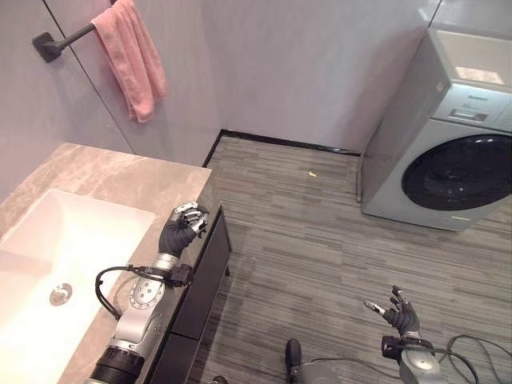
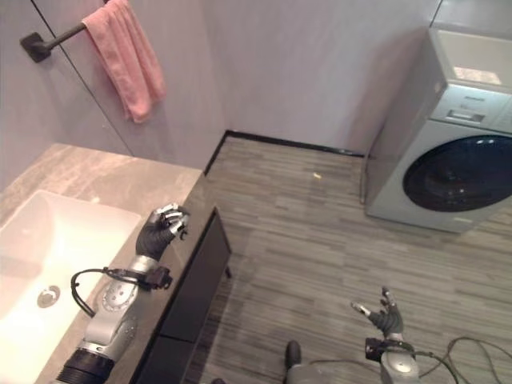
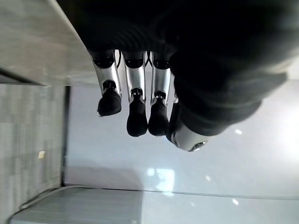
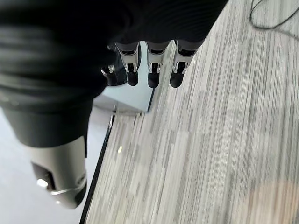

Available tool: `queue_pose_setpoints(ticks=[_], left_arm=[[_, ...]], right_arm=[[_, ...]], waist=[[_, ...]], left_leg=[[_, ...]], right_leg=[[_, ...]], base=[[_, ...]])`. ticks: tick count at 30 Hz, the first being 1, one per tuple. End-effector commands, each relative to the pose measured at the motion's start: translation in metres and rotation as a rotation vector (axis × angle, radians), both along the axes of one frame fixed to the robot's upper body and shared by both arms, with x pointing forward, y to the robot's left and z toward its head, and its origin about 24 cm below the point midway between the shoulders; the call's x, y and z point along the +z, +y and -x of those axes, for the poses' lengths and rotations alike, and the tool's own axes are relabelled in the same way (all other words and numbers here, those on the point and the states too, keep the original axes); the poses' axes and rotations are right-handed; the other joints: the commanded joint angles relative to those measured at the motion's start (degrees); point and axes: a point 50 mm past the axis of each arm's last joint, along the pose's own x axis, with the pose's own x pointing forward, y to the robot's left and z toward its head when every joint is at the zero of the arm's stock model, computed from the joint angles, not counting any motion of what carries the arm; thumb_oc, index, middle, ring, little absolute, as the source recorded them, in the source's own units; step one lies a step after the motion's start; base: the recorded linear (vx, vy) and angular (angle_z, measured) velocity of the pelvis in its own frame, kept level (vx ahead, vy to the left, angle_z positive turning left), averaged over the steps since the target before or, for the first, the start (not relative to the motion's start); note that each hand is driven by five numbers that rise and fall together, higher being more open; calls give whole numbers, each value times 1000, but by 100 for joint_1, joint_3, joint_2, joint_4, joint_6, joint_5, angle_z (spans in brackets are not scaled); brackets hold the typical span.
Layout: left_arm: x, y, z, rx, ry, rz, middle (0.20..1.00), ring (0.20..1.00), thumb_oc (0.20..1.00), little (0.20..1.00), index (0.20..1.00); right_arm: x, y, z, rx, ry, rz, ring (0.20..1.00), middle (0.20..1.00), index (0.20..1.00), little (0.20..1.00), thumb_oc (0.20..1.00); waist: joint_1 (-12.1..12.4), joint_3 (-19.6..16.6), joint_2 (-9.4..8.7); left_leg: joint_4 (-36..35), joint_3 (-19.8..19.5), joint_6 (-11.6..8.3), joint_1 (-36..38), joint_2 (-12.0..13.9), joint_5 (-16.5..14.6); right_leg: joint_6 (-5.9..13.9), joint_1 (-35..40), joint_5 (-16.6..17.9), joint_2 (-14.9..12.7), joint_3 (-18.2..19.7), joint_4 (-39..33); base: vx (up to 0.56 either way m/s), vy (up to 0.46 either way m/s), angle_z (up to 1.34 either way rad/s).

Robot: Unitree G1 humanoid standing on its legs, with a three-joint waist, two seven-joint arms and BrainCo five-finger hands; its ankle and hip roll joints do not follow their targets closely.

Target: Put brush and paste in cup on sink, flatten towel.

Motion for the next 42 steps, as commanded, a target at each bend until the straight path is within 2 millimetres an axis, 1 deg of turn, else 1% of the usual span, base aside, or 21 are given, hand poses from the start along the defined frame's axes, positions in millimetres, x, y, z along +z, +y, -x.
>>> queue_pose_setpoints(ticks=[1, 5, 7, 9, 10, 14, 15, 17, 18, 19, 21, 23, 24, 25, 26, 27, 28, 29, 35, 40, 42], left_arm=[[-19, 8, 4, 28, 70, -91, 200, 200, 200, 200, 200], [-53, 13, 21, 63, 221, -103, 200, 200, 200, 200, 200], [-65, 16, 31, 74, 276, -111, 200, 200, 200, 200, 200], [-70, 19, 36, 84, 299, -115, 200, 200, 200, 200, 200], [-80, 21, 44, 100, 349, -112, 200, 200, 200, 200, 200], [-87, 20, 49, 100, 382, -115, 200, 200, 200, 200, 200], [-92, 20, 54, 114, 403, -112, 200, 200, 200, 200, 200], [-95, 23, 58, 135, 420, -118, 200, 200, 200, 200, 200], [-98, 25, 60, 143, 436, -124, 200, 200, 200, 200, 200], [-101, 26, 61, 143, 453, -138, 200, 200, 200, 200, 200], [-111, 29, 64, 153, 505, -186, 200, 200, 200, 200, 200], [-128, 31, 73, 187, 596, -209, 200, 200, 200, 200, 200], [-143, 33, 84, 206, 686, -237, 200, 200, 200, 200, 200], [-152, 35, 92, 230, 743, -250, 206, 206, 206, 206, 206], [-158, 36, 98, 239, 785, -266, 269, 269, 269, 269, 269], [-158, 36, 98, 239, 784, -266, 570, 570, 570, 570, 570], [-162, 37, 103, 235, 816, -300, 1000, 1000, 1000, 1000, 1000], [-163, 37, 103, 224, 820, -345, 1000, 1000, 1000, 1000, 1000], [-169, 34, 107, 257, 857, -342, 1000, 1000, 1000, 1000, 1000], [-168, 33, 103, 257, 848, -351, 1000, 1000, 1000, 1000, 1000], [-165, 35, 97, 256, 835, -381, 1000, 1000, 1000, 1000, 1000]], right_arm=[[13, -20, -8, 16, -12, 100, 1000, 1000, 1000, 1000, 1000], [5, -12, -8, 26, 10, 76, 1000, 1000, 1000, 1000, 1000], [-1, -6, -6, 43, 37, 62, 1000, 1000, 1000, 1000, 1000], [-3, -1, -7, 68, 45, 58, 1000, 1000, 1000, 1000, 1000], [-5, 8, -7, 110, 55, 47, 1000, 1000, 1000, 1000, 1000], [-6, 13, -7, 137, 59, 44, 1000, 1000, 1000, 1000, 1000], [-8, 17, -8, 150, 65, 38, 1000, 1000, 1000, 1000, 1000], [-8, 24, -13, 171, 56, 32, 1000, 1000, 1000, 1000, 1000], [-9, 28, -17, 182, 53, 27, 1000, 1000, 1000, 1000, 1000], [-12, 30, -16, 180, 65, 16, 1000, 1000, 1000, 1000, 1000], [-15, 34, -13, 193, 83, -4, 1000, 1000, 1000, 1000, 1000], [-24, 38, -7, 208, 134, -15, 1000, 1000, 1000, 1000, 1000], [-29, 37, 1, 215, 175, -12, 1000, 1000, 1000, 1000, 1000], [-31, 36, 5, 219, 189, -15, 1000, 1000, 1000, 1000, 1000], [-34, 34, 9, 214, 210, -18, 1000, 1000, 1000, 1000, 1000], [-34, 34, 9, 214, 210, -18, 1000, 1000, 1000, 1000, 1000], [-35, 31, 13, 210, 230, -12, 1000, 1000, 1000, 1000, 1000], [-37, 30, 16, 211, 245, -6, 1000, 1000, 1000, 1000, 1000], [-45, 27, 29, 141, 283, -47, 1000, 1000, 1000, 1000, 1000], [-44, 29, 26, 139, 276, -56, 1000, 1000, 1000, 1000, 1000], [-41, 32, 15, 151, 247, -49, 1000, 1000, 1000, 1000, 1000]], waist=[[-11, -87, 231], [-31, -309, 323], [-23, -356, 361], [-14, -359, 370], [1, -356, 371], [7, -335, 359], [26, -303, 349], [161, -255, 331], [264, -221, 322], [344, -240, 321], [283, -234, 271], [322, -218, 182], [332, -258, 145], [326, -255, 126], [319, -251, 116], [312, -249, 118], [299, -244, 112], [293, -237, 106], [241, -268, 103], [217, -282, 124], [195, -223, 152]], left_leg=[[-392, -194, -55, -965, -280, 803], [-853, -244, 42, -585, -352, 873], [-969, -202, 78, -436, -368, 850], [-1009, -170, 95, -364, -377, 832], [-1008, -127, 120, -301, -397, 790], [-1005, -34, 148, -255, -409, 732], [-1054, 62, 179, -214, -420, 699], [-1129, 318, 176, -184, -314, 702], [-1180, 465, 165, -156, -241, 708], [-1195, 510, 147, -209, -179, 739], [-1124, 332, 132, -298, -169, 767], [-1093, 321, 74, -308, -163, 778], [-1065, 307, 11, -323, -116, 795], [-1040, 269, -23, -333, -92, 814], [-1028, 239, -48, -334, -61, 831], [-1027, 232, -49, -334, -62, 832], [-1021, 208, -61, -331, -40, 834], [-1009, 179, -76, -333, -28, 843], [-1054, 94, -147, -283, 28, 901], [-1057, 101, -168, -270, 49, 908], [-972, 102, -182, -323, 67, 910]], right_leg=[[582, 418, -580, 78, -446, 260], [595, 472, -545, 71, -384, 102], [608, 509, -533, 52, -335, 57], [617, 530, -526, 44, -294, 32], [641, 548, -507, 23, -242, 16], [690, 542, -464, -15, -152, -12], [761, 495, -387, -53, -120, -12], [835, 357, -321, -84, -288, 100], [859, 314, -364, -103, -631, 289], [875, 293, -404, -143, -895, 395], [853, 290, -474, -91, -574, 358], [797, 398, -374, -157, -713, 85], [772, 522, -387, -119, -799, -87], [749, 565, -409, -101, -867, -97], [722, 585, -453, -81, -938, -70], [721, 586, -456, -81, -945, -68], [687, 600, -502, -59, -997, -32], [665, 616, -524, -44, -1028, -9], [620, 731, -589, 9, -1203, -56], [599, 751, -650, 21, -1211, -21], [581, 687, -679, 16, -1178, 61]], base=[[30, -80, -62], [84, 38, -52], [61, 75, -37], [36, 64, -22], [20, 49, -27], [10, 64, -20], [-15, 64, -5], [-46, 22, -27], [-67, -43, -60], [-36, -57, -82], [5, -74, -76], [17, -128, -10], [51, -166, 25], [63, -152, 17], [29, -76, 14], [25, -66, 22], [21, -61, 23], [32, -92, 19], [35, -69, 23], [10, -12, 3], [-47, -12, 0]])
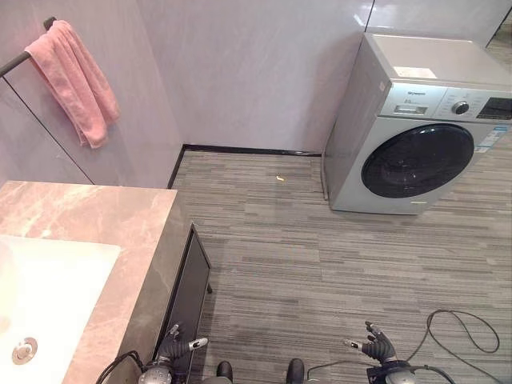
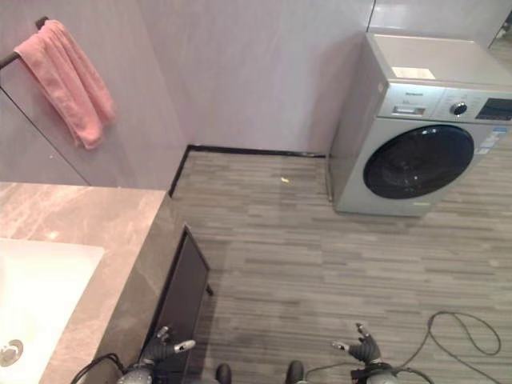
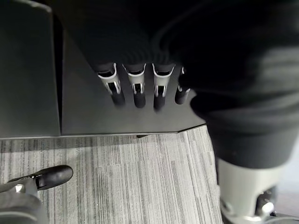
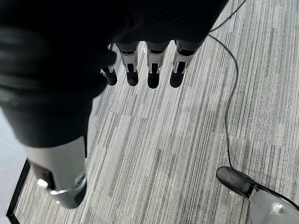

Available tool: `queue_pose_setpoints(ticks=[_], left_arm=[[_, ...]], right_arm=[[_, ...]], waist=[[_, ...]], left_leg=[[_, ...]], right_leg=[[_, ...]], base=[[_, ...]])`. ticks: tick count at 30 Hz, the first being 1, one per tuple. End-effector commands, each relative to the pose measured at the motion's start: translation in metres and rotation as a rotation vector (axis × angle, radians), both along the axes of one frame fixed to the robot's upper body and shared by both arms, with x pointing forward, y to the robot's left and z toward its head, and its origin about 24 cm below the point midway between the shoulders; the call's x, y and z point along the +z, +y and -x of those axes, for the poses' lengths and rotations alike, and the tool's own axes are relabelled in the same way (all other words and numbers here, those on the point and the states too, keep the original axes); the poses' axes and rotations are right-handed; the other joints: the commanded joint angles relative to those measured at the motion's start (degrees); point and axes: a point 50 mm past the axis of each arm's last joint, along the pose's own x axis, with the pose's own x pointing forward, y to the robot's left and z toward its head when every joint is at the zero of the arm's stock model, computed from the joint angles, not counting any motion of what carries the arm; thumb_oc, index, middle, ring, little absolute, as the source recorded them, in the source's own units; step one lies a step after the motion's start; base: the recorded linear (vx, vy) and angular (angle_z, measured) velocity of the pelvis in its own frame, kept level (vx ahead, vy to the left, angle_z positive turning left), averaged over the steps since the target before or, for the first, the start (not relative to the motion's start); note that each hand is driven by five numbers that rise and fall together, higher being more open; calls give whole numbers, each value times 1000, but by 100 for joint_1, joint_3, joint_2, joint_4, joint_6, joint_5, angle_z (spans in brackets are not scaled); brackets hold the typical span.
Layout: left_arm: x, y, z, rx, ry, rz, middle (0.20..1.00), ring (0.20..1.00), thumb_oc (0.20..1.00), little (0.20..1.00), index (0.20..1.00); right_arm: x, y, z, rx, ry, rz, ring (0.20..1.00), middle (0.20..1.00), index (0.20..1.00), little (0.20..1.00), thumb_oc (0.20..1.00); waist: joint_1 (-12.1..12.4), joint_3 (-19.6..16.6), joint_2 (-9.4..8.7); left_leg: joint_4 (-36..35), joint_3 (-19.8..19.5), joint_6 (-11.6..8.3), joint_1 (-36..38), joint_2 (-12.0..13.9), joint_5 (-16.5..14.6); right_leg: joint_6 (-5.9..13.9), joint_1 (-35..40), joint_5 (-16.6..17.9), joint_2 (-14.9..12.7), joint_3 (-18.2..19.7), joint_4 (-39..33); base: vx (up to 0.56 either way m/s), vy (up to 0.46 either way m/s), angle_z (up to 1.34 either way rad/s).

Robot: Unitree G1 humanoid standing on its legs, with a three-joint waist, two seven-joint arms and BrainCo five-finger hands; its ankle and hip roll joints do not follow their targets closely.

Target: Put brush and paste in cup on sink, flatten towel.

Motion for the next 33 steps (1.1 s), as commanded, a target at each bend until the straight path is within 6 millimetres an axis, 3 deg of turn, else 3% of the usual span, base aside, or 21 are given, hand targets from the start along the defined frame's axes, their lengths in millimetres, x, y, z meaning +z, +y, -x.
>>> queue_pose_setpoints(ticks=[1, 6, 8, 11, 17, 22, 23, 24, 25, 26, 28, 30, 33], left_arm=[[9, 10, -24, -7, -54, -81, 1000, 1000, 1000, 1000, 1000], [13, 13, -30, -37, -78, -136, 1000, 1000, 1000, 1000, 1000], [30, 11, -48, -65, -194, -134, 1000, 1000, 1000, 1000, 1000], [41, 11, -57, -52, -260, -118, 1000, 1000, 1000, 1000, 1000], [36, 8, -58, -64, -231, -121, 1000, 1000, 1000, 1000, 1000], [36, 8, -60, -41, -232, -108, 1000, 1000, 1000, 1000, 1000], [35, 9, -59, -30, -224, -107, 1000, 1000, 1000, 1000, 1000], [33, 11, -58, -6, -210, -96, 1000, 1000, 1000, 1000, 1000], [33, 11, -58, -6, -210, -96, 1000, 1000, 1000, 1000, 1000], [32, 13, -58, 31, -207, -80, 1000, 1000, 1000, 1000, 1000], [34, 15, -60, 52, -219, -78, 1000, 1000, 1000, 1000, 1000], [36, 15, -64, 71, -232, -66, 1000, 1000, 1000, 1000, 1000], [38, 15, -65, 87, -247, -60, 1000, 1000, 1000, 1000, 1000]], right_arm=[[8, 4, -21, -9, -82, -20, 1000, 1000, 1000, 1000, 1000], [8, 10, -25, -6, -93, -52, 1000, 1000, 1000, 1000, 1000], [21, 12, -41, 19, -182, -64, 1000, 1000, 1000, 1000, 1000], [27, 10, -49, -10, -230, -74, 1000, 1000, 1000, 1000, 1000], [23, 10, -49, -24, -205, -56, 1000, 1000, 1000, 1000, 1000], [22, 11, -47, -17, -206, -61, 1000, 1000, 1000, 1000, 1000], [22, 12, -47, -18, -205, -61, 1000, 1000, 1000, 1000, 1000], [21, 12, -44, -17, -198, -54, 1000, 1000, 1000, 1000, 1000], [21, 12, -44, -17, -198, -53, 1000, 1000, 1000, 1000, 1000], [20, 11, -40, -10, -187, -31, 1000, 1000, 1000, 1000, 1000], [19, 9, -38, -12, -183, -20, 1000, 1000, 1000, 1000, 1000], [21, 5, -36, -16, -190, -6, 1000, 1000, 1000, 1000, 1000], [22, -1, -35, -13, -180, 25, 1000, 1000, 1000, 1000, 1000]], waist=[[-21, -89, -244], [-54, 16, -227], [-85, 263, -238], [-109, 542, -259], [-109, 530, -238], [-148, 521, -232], [-162, 513, -230], [-180, 493, -236], [-182, 495, -234], [-193, 480, -267], [-216, 472, -296], [-258, 530, -360], [-261, 589, -359]], left_leg=[[312, -33, -117, -365, -184, 176], [423, 28, -74, -298, -195, 58], [1007, 23, -18, -509, -184, -179], [1593, -5, -12, -823, -182, -416], [1966, -37, 90, -949, -192, -676], [2094, -67, 42, -965, -203, -670], [2075, -69, 28, -949, -189, -635], [2076, -95, -68, -968, -110, -324], [2070, -99, -71, -964, -107, -319], [2078, -156, -186, -1035, -18, 86], [2117, -181, -227, -1094, 13, 253], [2623, -134, -286, -1371, 23, 524], [2800, -29, -287, -1568, -14, 533]], right_leg=[[265, 110, -580, -172, 138, 595], [214, 137, -683, -182, 207, 747], [194, -123, -946, -237, 181, 1425], [228, -521, -1157, -351, 133, 2215], [263, -707, -1323, -459, 147, 2727], [122, -607, -1428, -388, 197, 2643], [90, -569, -1431, -355, 222, 2595], [-17, -453, -1387, -209, 267, 2416], [-20, -445, -1380, -204, 263, 2403], [-111, -297, -1322, -69, 251, 2103], [-154, -204, -1270, 4, 239, 1903], [-231, -103, -1188, 11, 228, 1718], [-256, 9, -1218, 7, 206, 1609]], base=[[-42, -3, 0], [7, 4, 0], [-80, -5, -2], [-94, -6, -1], [39, -6, 2], [31, -50, -1], [93, -161, -2], [71, -133, -2], [101, -224, -6], [51, -130, -8], [66, -171, -3], [46, -162, 14], [74, -86, 26]])
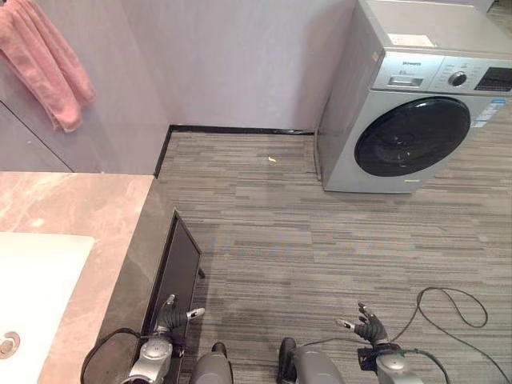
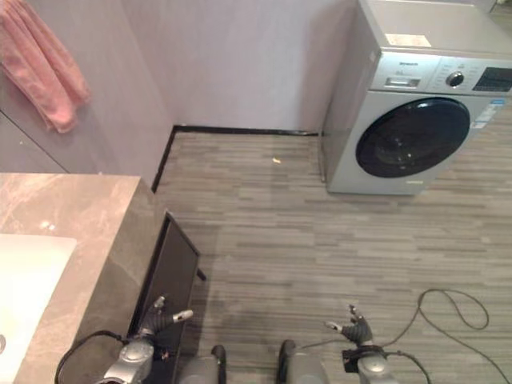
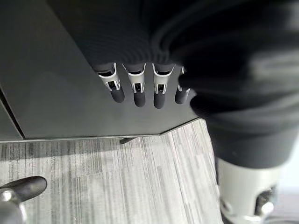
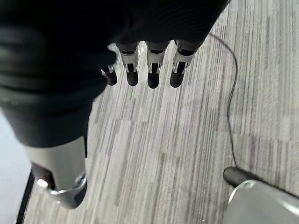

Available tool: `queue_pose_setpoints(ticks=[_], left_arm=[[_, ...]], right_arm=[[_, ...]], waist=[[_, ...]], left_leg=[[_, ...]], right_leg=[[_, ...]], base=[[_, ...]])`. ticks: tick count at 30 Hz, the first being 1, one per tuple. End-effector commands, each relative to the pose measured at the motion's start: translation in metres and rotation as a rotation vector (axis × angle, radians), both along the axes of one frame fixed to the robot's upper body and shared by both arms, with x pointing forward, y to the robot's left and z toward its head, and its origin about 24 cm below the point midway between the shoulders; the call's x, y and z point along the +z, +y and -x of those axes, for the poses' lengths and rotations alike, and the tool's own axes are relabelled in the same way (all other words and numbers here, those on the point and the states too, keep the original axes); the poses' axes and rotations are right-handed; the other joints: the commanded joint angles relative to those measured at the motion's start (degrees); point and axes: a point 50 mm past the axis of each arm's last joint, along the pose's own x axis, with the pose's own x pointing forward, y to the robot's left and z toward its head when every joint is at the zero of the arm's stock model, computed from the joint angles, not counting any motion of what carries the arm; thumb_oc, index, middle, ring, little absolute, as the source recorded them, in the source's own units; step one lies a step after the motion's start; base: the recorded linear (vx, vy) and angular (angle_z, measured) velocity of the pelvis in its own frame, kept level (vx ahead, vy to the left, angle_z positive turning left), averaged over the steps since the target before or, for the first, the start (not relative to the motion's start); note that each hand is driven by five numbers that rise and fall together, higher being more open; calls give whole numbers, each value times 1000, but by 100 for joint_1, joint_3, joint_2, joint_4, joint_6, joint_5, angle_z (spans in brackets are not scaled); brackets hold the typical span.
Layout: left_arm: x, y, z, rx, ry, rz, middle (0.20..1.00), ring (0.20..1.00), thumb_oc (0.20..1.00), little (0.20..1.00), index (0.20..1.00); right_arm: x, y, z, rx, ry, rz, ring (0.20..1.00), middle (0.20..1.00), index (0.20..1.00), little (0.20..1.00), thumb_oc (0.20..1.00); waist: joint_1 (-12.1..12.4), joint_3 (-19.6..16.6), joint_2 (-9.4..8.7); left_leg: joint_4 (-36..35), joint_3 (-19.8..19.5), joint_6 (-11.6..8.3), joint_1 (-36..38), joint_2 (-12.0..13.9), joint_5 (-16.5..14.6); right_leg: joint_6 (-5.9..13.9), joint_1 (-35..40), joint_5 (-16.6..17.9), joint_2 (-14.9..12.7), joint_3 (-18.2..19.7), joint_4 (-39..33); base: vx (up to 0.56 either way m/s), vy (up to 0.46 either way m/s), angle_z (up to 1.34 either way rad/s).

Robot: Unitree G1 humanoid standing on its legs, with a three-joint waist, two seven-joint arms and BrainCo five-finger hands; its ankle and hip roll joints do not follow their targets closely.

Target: Put brush and paste in cup on sink, flatten towel.

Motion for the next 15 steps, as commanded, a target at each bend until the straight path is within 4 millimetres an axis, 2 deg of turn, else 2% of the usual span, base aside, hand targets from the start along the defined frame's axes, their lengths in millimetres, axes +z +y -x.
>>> queue_pose_setpoints(ticks=[1, 2, 3, 4, 5, 6, 7, 8, 9, 10, 11, 12, 14, 15], left_arm=[[12, 8, -11, 58, -94, 7, 1000, 1000, 1000, 1000, 1000], [12, 8, -11, 61, -95, 11, 1000, 1000, 1000, 1000, 1000], [11, 10, -7, 69, -86, 5, 1000, 1000, 1000, 1000, 1000], [10, 10, -5, 71, -83, 6, 1000, 1000, 1000, 1000, 1000], [6, 11, 2, 79, -65, 1, 1000, 1000, 1000, 1000, 1000], [6, 11, 2, 79, -65, 1, 1000, 1000, 1000, 1000, 1000], [5, 12, 5, 82, -58, 2, 1000, 1000, 1000, 1000, 1000], [3, 16, 14, 94, -41, 18, 1000, 1000, 1000, 1000, 1000], [2, 17, 15, 92, -37, 16, 1000, 1000, 1000, 1000, 1000], [4, 20, 13, 82, -41, -4, 1000, 1000, 1000, 1000, 1000], [6, 28, 17, 78, -36, -39, 1000, 1000, 1000, 1000, 1000], [6, 33, 19, 87, -30, -51, 1000, 1000, 1000, 1000, 1000], [8, 40, 20, 92, -26, -64, 1000, 1000, 1000, 1000, 1000], [12, 45, 16, 93, -38, -78, 1000, 1000, 1000, 1000, 1000]], right_arm=[[14, -11, -9, 25, -82, 68, 1000, 1000, 1000, 1000, 1000], [14, -14, -9, 35, -73, 97, 1000, 1000, 1000, 1000, 1000], [15, -17, -9, 28, -71, 118, 1000, 1000, 1000, 1000, 1000], [14, -18, -9, 25, -67, 117, 1000, 1000, 1000, 1000, 1000], [15, -18, -10, 31, -72, 121, 1000, 1000, 1000, 1000, 1000], [15, -18, -10, 31, -71, 120, 1000, 1000, 1000, 1000, 1000], [15, -18, -10, 42, -66, 128, 1000, 1000, 1000, 1000, 1000], [15, -13, -16, 78, -63, 125, 1000, 1000, 1000, 1000, 1000], [14, -10, -17, 82, -60, 118, 1000, 1000, 1000, 1000, 1000], [14, -7, -20, 71, -68, 102, 1000, 1000, 1000, 1000, 1000], [12, -7, -17, 28, -73, 67, 1000, 1000, 1000, 1000, 1000], [11, -5, -15, 6, -76, 39, 1000, 1000, 1000, 1000, 1000], [10, -5, -12, 2, -66, 38, 1000, 1000, 1000, 1000, 1000], [10, -5, -13, 8, -66, 40, 1000, 1000, 1000, 1000, 1000]], waist=[[-92, -23, -186], [-34, -16, -144], [35, -19, -57], [88, -34, -42], [174, -52, -3], [182, -51, -14], [218, -73, 0], [326, -194, 10], [392, -244, -28], [440, -325, -89], [416, -410, -219], [433, -479, -317], [444, -525, -323], [338, -387, -211]], left_leg=[[190, 171, 176, -331, -134, 761], [-277, 314, 242, -509, -232, 616], [-1137, 526, 208, -698, -230, 851], [-1267, 534, 243, -730, -250, 874], [-1926, 808, 217, -1017, -252, 1096], [-1949, 824, 218, -997, -261, 1103], [-2095, 1033, 207, -1064, -183, 1200], [-2057, 957, 328, -925, -172, 1155], [-1879, 734, 374, -984, -269, 1223], [-1703, 659, 414, -1064, -353, 1157], [-1427, 814, 557, -1065, -496, 940], [-1195, 928, 694, -1072, -603, 717], [-1158, 925, 932, -858, -794, 445], [-1260, 886, 1112, -406, -924, 212]], right_leg=[[131, 1025, 218, 193, 138, -842], [188, 1194, 158, 179, 171, -955], [262, 1405, 109, 247, 229, -1128], [290, 1472, 130, 262, 248, -1172], [365, 1691, 56, 361, 339, -1364], [368, 1697, 53, 348, 348, -1367], [386, 1761, -1, 376, 384, -1380], [455, 1864, -142, 371, 468, -1334], [493, 1974, -196, 309, 505, -1337], [562, 1995, -204, 222, 571, -1267], [716, 1965, 4, -4, 639, -947], [855, 1897, 434, -185, 695, -555], [977, 1471, 1476, -417, 853, 616], [960, 1031, 2160, -571, 795, 1590]], base=[[220, -24, 10], [331, 31, 14], [409, 29, 21], [513, 34, 19], [347, 10, 20], [386, 26, 19], [388, 97, 9], [536, 151, -17], [567, 205, -43], [569, 275, -75], [567, 329, -85], [526, 355, -79], [422, 393, -52], [451, 474, -33]])
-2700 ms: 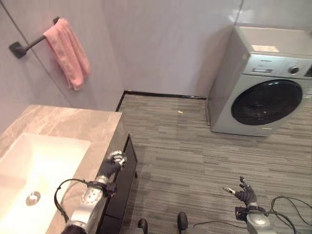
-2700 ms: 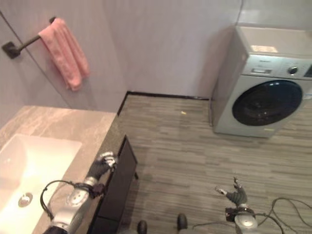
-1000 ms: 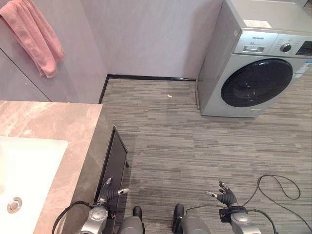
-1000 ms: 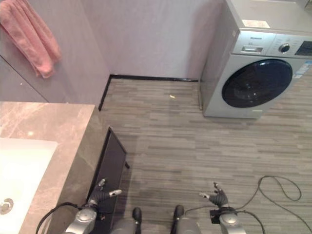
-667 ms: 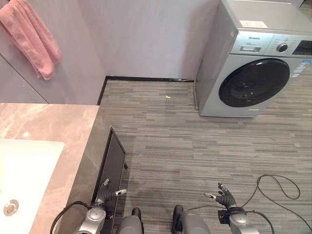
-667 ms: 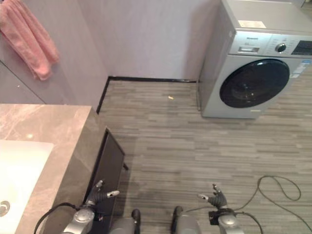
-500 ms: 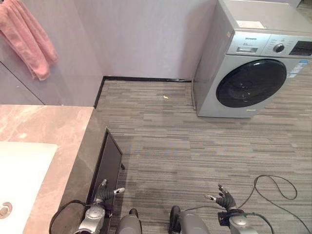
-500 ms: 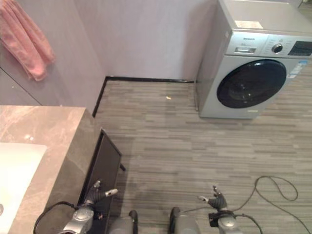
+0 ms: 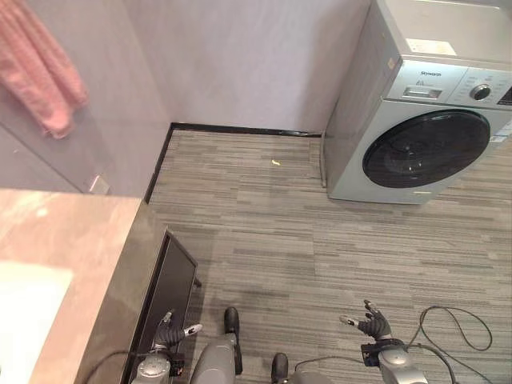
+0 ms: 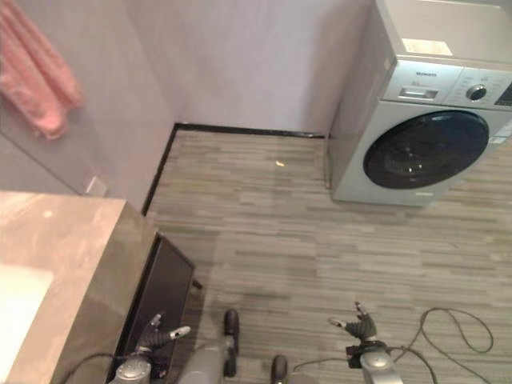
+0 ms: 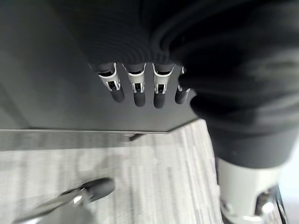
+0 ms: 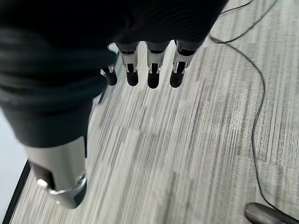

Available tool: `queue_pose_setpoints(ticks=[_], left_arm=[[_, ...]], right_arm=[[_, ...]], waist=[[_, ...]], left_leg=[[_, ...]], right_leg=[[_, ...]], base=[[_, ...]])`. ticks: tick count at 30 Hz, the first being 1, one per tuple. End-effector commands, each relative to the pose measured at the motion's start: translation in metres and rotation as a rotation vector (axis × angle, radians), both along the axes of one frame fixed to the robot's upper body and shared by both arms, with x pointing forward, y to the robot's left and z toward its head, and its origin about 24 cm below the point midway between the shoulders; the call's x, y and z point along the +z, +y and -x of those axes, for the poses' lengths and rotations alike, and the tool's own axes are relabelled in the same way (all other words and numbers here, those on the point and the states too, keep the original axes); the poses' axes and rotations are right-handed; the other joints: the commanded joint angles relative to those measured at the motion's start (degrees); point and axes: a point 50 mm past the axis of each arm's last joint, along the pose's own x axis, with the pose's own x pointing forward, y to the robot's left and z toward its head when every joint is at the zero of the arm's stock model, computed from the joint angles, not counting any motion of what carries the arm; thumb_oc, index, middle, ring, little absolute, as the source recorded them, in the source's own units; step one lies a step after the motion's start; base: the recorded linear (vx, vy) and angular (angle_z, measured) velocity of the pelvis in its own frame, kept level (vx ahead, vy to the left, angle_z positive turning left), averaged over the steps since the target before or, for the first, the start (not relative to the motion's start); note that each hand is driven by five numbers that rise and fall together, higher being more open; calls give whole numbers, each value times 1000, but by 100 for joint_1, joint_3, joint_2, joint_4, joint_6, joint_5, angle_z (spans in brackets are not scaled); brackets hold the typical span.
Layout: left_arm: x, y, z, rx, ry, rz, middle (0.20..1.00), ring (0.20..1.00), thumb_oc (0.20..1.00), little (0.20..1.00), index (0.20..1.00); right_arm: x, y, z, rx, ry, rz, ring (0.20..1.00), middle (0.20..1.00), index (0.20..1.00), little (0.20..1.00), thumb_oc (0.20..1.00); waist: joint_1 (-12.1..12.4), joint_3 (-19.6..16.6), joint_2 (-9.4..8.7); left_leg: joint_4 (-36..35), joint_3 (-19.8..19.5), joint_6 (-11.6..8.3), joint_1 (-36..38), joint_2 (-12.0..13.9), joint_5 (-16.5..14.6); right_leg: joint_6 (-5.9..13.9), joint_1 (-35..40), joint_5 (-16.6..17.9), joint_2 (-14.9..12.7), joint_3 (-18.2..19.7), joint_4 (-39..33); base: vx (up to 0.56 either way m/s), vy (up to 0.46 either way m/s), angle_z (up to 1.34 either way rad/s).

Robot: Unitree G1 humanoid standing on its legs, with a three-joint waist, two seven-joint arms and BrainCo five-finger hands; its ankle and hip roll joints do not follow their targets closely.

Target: Put brush and paste in cup on sink, flatten towel.

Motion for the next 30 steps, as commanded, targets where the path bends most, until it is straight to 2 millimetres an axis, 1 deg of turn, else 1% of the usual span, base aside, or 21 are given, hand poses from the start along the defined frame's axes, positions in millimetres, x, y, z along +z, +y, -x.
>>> queue_pose_setpoints(ticks=[1, 2, 3, 4, 5, 6, 7, 9, 11, 14, 16, 17, 19, 20, 21, 23, 24, 26, 28, 29, 30], left_arm=[[31, 39, -28, 10, -140, -107, 1000, 1000, 1000, 1000, 1000], [32, 40, -29, -5, -136, -125, 1000, 1000, 1000, 1000, 1000], [33, 38, -32, -29, -136, -132, 1000, 1000, 1000, 1000, 1000], [33, 38, -32, -29, -137, -131, 1000, 1000, 1000, 1000, 1000], [36, 39, -36, -16, -154, -126, 1000, 1000, 1000, 1000, 1000], [35, 37, -37, -10, -157, -115, 1000, 1000, 1000, 1000, 1000], [34, 35, -36, -13, -156, -105, 1000, 1000, 1000, 1000, 1000], [35, 36, -37, -7, -163, -108, 1000, 1000, 1000, 1000, 1000], [35, 40, -39, 42, -171, -96, 1000, 1000, 1000, 1000, 1000], [37, 41, -43, 60, -181, -93, 1000, 1000, 1000, 1000, 1000], [36, 37, -45, 35, -179, -99, 1000, 1000, 1000, 1000, 1000], [35, 31, -47, 14, -179, -93, 1000, 1000, 1000, 1000, 1000], [35, 29, -47, -13, -173, -94, 1000, 1000, 1000, 1000, 1000], [34, 27, -47, -23, -167, -89, 1000, 1000, 1000, 1000, 1000], [35, 24, -51, -48, -168, -90, 1000, 1000, 1000, 1000, 1000], [36, 22, -54, -62, -172, -90, 1000, 1000, 1000, 1000, 1000], [37, 20, -56, -72, -176, -89, 1000, 1000, 1000, 1000, 1000], [38, 20, -56, -76, -179, -88, 1000, 1000, 1000, 1000, 1000], [36, 21, -54, -75, -170, -89, 1000, 1000, 1000, 1000, 1000], [33, 23, -49, -69, -155, -96, 1000, 1000, 1000, 1000, 1000], [29, 25, -40, -65, -127, -98, 1000, 1000, 1000, 1000, 1000]], right_arm=[[12, 3, -12, 25, -91, -17, 1000, 1000, 1000, 1000, 1000], [13, 1, -12, 15, -102, -14, 1000, 1000, 1000, 1000, 1000], [15, 1, -13, 8, -114, -24, 1000, 1000, 1000, 1000, 1000], [15, 0, -13, 8, -114, -24, 1000, 1000, 1000, 1000, 1000], [11, 2, -6, -9, -103, -46, 1000, 1000, 1000, 1000, 1000], [11, 1, -4, -13, -101, -48, 1000, 1000, 1000, 1000, 1000], [10, 0, -2, -14, -95, -44, 1000, 1000, 1000, 1000, 1000], [11, -1, -2, -6, -99, -37, 1000, 1000, 1000, 1000, 1000], [14, 0, -5, 0, -115, -43, 1000, 1000, 1000, 1000, 1000], [16, 1, -6, 14, -123, -40, 1000, 1000, 1000, 1000, 1000], [15, -2, -2, 13, -112, -38, 1000, 1000, 1000, 1000, 1000], [15, -5, -1, 5, -111, -34, 1000, 1000, 1000, 1000, 1000], [17, -11, 3, -4, -114, -27, 1000, 1000, 1000, 1000, 1000], [18, -14, 3, -4, -115, -21, 1000, 1000, 1000, 1000, 1000], [23, -20, 0, 5, -126, 11, 1000, 1000, 1000, 1000, 1000], [25, -24, -1, 0, -133, 21, 1000, 1000, 1000, 1000, 1000], [28, -28, -3, 2, -135, 41, 1000, 1000, 1000, 1000, 1000], [28, -29, -3, 7, -130, 51, 1000, 1000, 1000, 1000, 1000], [28, -30, -3, 11, -127, 60, 1000, 1000, 1000, 1000, 1000], [27, -30, -2, 9, -126, 59, 1000, 1000, 1000, 1000, 1000], [25, -29, 0, 25, -109, 74, 1000, 1000, 1000, 1000, 1000]], waist=[[-130, -76, -92], [-191, -27, -28], [-373, 3, 28], [-367, -7, 37], [-485, 77, 50], [-504, 52, 82], [-625, 78, 82], [-696, 97, 86], [-803, 99, -3], [-882, 68, -30], [-910, -12, -64], [-943, -83, -72], [-1002, -175, -74], [-1002, -171, -83], [-946, -61, -197], [-890, 28, -242], [-801, 60, -267], [-726, 60, -285], [-634, 17, -253], [-590, 2, -187], [-425, -30, -106]], left_leg=[[949, 29, 276, -306, -418, -717], [920, -10, 337, -147, -436, -832], [844, -212, 345, 79, -464, -890], [844, -208, 344, 64, -453, -887], [647, -267, 347, 542, -538, -1023], [546, -295, 299, 665, -515, -1059], [485, -454, 264, 876, -576, -1136], [454, -582, 249, 1015, -626, -1178], [263, -769, 146, 1363, -700, -1351], [215, -963, 51, 1575, -670, -1466], [347, -1166, -13, 1659, -662, -1537], [692, -1363, -76, 1648, -597, -1647], [1650, -1375, -315, 1401, -462, -1382], [2366, -1301, -470, 1148, -348, -1007], [3556, -1094, -616, 540, -108, -344], [4094, -975, -592, 163, -76, -379], [4127, -523, -539, -194, 80, -545], [4000, -455, -530, -464, -20, -600], [3029, -151, -471, -684, -77, -632], [2157, 71, -436, -794, 81, -595], [867, 92, -502, -843, 148, -146]], right_leg=[[688, 14, 2620, -974, -153, 2165], [695, -195, 2516, -862, -127, 2379], [646, -661, 2126, -241, 182, 2471], [642, -676, 2136, -231, 185, 2466], [557, -1102, 1808, -523, -335, 1935], [496, -1251, 1674, -628, -575, 1464], [488, -1386, 1569, -526, -524, 1022], [505, -1560, 1638, -369, -359, 764], [633, -1757, 1975, -362, -246, -691], [759, -1857, 2181, -446, -126, -1074], [731, -1748, 2162, -319, 194, -981], [609, -1675, 2070, -126, 450, -663], [416, -1383, 1820, -10, 331, -627], [306, -1205, 1724, 6, 201, -622], [87, -811, 1583, 2, 75, -745], [-4, -664, 1516, 7, 21, -805], [-73, -383, 1370, -5, -129, -953], [-54, -280, 1355, -32, -137, -1036], [26, -83, 1298, -17, -175, -1204], [103, 69, 1198, 26, -201, -1294], [186, 426, 1045, 106, -118, -1429]], base=[[446, 426, -15], [374, 200, 15], [274, 93, 14], [431, 137, 37], [411, 136, 62], [586, 119, 50], [309, 4, 10], [319, -38, -10], [446, -104, 21], [370, -101, 43], [436, -182, 60], [505, -291, 77], [474, -309, 118], [479, -415, 115], [381, -408, 78], [254, -273, 46], [209, -147, 25], [257, -112, 31], [356, -25, 30], [587, 90, 4], [641, 132, 3]])
